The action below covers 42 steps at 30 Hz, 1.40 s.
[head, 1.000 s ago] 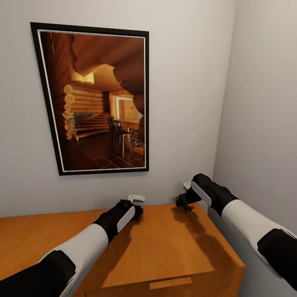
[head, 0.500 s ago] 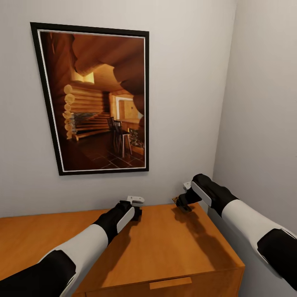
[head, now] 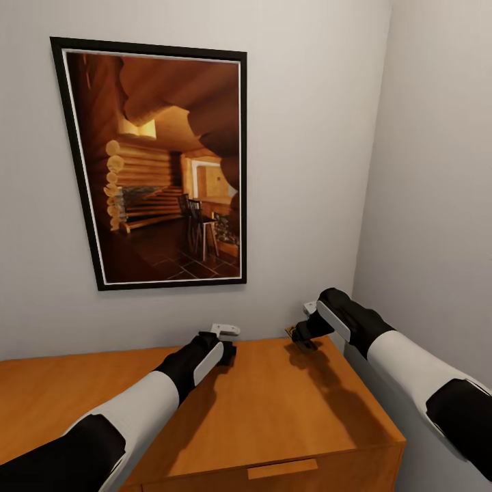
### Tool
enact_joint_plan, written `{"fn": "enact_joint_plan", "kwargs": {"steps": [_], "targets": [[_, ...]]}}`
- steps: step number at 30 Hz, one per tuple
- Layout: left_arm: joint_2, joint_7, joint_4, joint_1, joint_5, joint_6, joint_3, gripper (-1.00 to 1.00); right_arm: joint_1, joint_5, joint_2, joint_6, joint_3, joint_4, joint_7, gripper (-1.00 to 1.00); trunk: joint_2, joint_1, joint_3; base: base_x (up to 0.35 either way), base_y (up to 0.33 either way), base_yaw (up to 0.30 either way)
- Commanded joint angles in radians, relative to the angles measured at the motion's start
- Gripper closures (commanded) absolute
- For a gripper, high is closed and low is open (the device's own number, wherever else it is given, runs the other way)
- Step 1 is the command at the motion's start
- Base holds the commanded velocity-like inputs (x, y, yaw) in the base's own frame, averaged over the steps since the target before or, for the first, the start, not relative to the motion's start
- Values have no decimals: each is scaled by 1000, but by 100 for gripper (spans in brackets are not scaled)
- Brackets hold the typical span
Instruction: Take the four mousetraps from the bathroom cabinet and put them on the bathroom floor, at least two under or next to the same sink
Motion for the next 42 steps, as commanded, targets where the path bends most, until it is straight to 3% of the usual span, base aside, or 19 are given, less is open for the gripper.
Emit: {"fn": "enact_joint_plan", "kwargs": {"steps": [1,42], "targets": [[0,8,-1,-1,10,1,-5,-100,-1,-3,-1,2,6,-2,-1,100,-1,0,-1,0,0,0],[0,5,6,-1,9,0,-6,-100,-1,-3,-1,2,4,-1,-2,100,-1,0,-1,0,0,-52]]}}
